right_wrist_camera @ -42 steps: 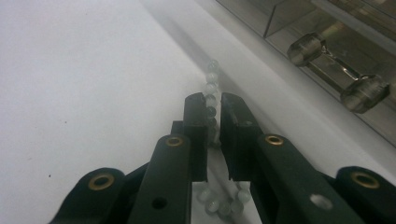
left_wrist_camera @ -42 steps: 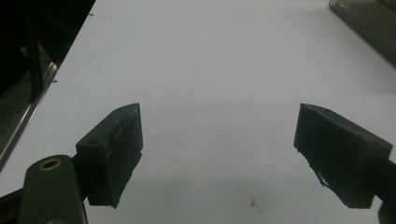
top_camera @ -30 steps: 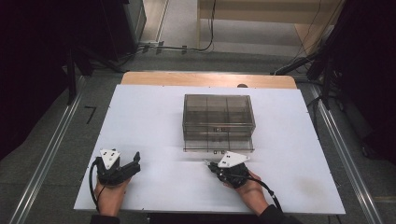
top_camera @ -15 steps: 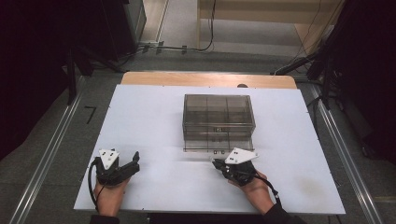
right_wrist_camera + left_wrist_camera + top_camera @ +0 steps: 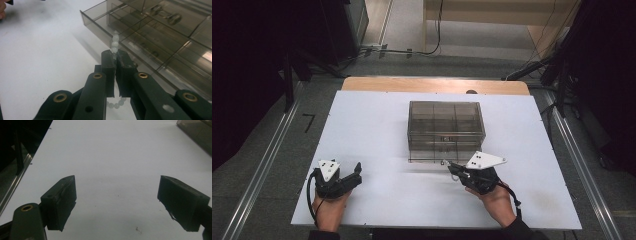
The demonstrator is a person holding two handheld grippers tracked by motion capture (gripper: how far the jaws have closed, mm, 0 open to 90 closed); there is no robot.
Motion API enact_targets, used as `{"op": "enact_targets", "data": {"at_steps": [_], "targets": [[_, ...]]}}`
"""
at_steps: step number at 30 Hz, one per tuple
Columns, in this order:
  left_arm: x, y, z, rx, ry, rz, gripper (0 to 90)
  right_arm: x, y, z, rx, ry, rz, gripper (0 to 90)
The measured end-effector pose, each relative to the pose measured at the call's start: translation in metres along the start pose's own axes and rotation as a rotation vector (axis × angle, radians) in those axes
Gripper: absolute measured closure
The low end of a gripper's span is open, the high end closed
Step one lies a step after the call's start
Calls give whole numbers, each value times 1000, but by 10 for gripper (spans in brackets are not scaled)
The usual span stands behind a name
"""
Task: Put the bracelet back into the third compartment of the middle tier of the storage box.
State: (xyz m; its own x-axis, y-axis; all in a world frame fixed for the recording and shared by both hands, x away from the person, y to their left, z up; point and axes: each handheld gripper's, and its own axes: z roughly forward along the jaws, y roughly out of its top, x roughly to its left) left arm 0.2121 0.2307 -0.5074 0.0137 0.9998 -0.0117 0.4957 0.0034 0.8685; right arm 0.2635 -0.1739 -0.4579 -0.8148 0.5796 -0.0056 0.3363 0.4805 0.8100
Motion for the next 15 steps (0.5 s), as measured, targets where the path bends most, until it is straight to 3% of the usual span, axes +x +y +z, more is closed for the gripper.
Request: {"op": "enact_targets", "data": {"at_steps": [15], "targets": [[-1, 0, 0, 1, 1, 5, 157, -20, 9, -19, -60, -48, 58, 828]]}}
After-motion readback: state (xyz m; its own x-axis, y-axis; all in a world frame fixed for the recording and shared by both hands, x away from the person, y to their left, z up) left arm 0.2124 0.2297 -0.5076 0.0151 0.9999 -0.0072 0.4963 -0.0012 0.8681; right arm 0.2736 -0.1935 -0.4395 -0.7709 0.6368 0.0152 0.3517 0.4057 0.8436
